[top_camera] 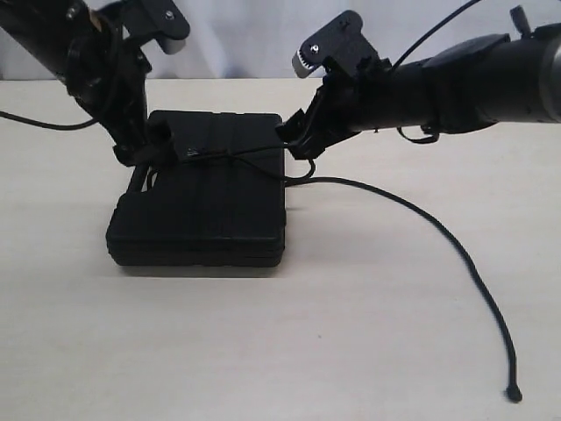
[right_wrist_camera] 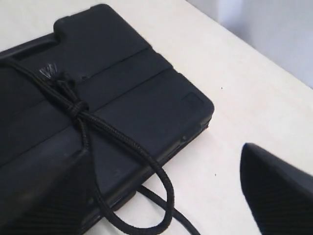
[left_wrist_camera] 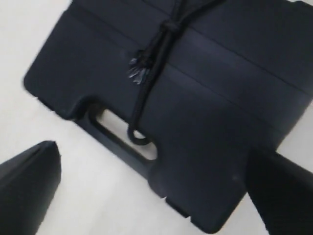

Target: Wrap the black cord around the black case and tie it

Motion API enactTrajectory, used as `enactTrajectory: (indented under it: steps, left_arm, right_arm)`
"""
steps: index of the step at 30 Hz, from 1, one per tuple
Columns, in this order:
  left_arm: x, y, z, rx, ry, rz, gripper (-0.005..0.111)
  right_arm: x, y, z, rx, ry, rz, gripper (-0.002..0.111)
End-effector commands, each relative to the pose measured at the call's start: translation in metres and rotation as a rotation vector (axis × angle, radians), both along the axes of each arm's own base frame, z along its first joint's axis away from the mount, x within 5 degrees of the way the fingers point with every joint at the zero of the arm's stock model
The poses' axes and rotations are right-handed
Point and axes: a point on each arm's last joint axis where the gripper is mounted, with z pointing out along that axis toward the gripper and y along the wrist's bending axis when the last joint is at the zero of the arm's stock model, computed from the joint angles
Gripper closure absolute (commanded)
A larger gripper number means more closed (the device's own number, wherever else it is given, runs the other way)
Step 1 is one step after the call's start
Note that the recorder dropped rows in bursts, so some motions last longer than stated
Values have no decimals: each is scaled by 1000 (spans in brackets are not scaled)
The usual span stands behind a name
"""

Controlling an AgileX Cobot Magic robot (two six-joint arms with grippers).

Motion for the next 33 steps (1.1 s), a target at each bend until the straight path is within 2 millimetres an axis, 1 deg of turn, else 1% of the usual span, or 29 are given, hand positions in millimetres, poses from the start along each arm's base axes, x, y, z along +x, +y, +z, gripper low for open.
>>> enactTrajectory:
  steps: [1, 2, 4, 6, 8, 10, 11, 12, 15, 16, 17, 21, 23, 25, 26, 27, 28, 29, 30, 32, 33]
  left_arm:
    - [13, -12, -43, -5, 99, -46, 12]
    - [19, -15, -58, 9, 103, -68, 12]
    - [25, -17, -71, 15, 91, -81, 12]
    - [33, -20, -83, 11, 54, -90, 12]
    - [36, -22, -84, -4, 27, -100, 13]
    - [43, -22, -77, -72, -1, -83, 13]
    - [48, -22, -70, -147, 8, -73, 13]
    - [50, -21, -66, -220, 42, -87, 13]
    - [52, -21, -81, -206, 65, -120, 13]
    - [53, -21, -83, -201, 61, -129, 13]
    - [55, -21, -90, -191, 57, -135, 13]
    - [56, -21, -104, -173, 73, -156, 13]
    - [57, -21, -108, -169, 78, -155, 21]
    - [57, -21, -108, -168, 76, -157, 36]
    - [57, -21, -108, -168, 76, -157, 54]
    - [57, -21, -108, -168, 78, -157, 64]
    - [56, -22, -109, -170, 89, -160, 79]
    - [55, -22, -109, -172, 97, -162, 87]
    - [54, -22, -109, -172, 111, -167, 98]
    - [52, -22, -109, -179, 133, -158, 107]
    - [52, -22, -109, -181, 135, -151, 107]
  right_arm:
    - [-7, -8, 10, -109, -5, 39, 31]
    - [-11, -14, 10, -184, 22, 41, 31]
    - [-15, -25, 12, -273, 71, 12, 31]
    - [-17, -49, 22, -397, 100, -67, 31]
    - [-18, -66, 29, -424, 141, -116, 31]
    - [-18, -86, 31, -435, 210, -179, 31]
    - [-18, -96, 29, -444, 260, -208, 31]
    - [-20, -109, 23, -462, 325, -240, 31]
    - [-26, -137, 19, -489, 474, -333, 33]
    - [-26, -142, 20, -486, 494, -355, 34]
    - [-27, -150, 19, -484, 533, -389, 36]
    - [-32, -156, 15, -505, 590, -416, 38]
    - [-38, -158, 7, -512, 633, -447, 38]
    - [-42, -159, 0, -516, 653, -451, 38]
    - [-47, -160, -8, -514, 665, -460, 38]
    - [-48, -160, -12, -509, 670, -470, 38]
    - [-52, -161, -19, -493, 680, -499, 38]
    - [-54, -161, -23, -481, 683, -518, 38]
    - [-58, -162, -30, -461, 698, -556, 38]
    - [-64, -166, -39, -476, 720, -617, 38]
    - [-65, -169, -41, -508, 726, -617, 38]
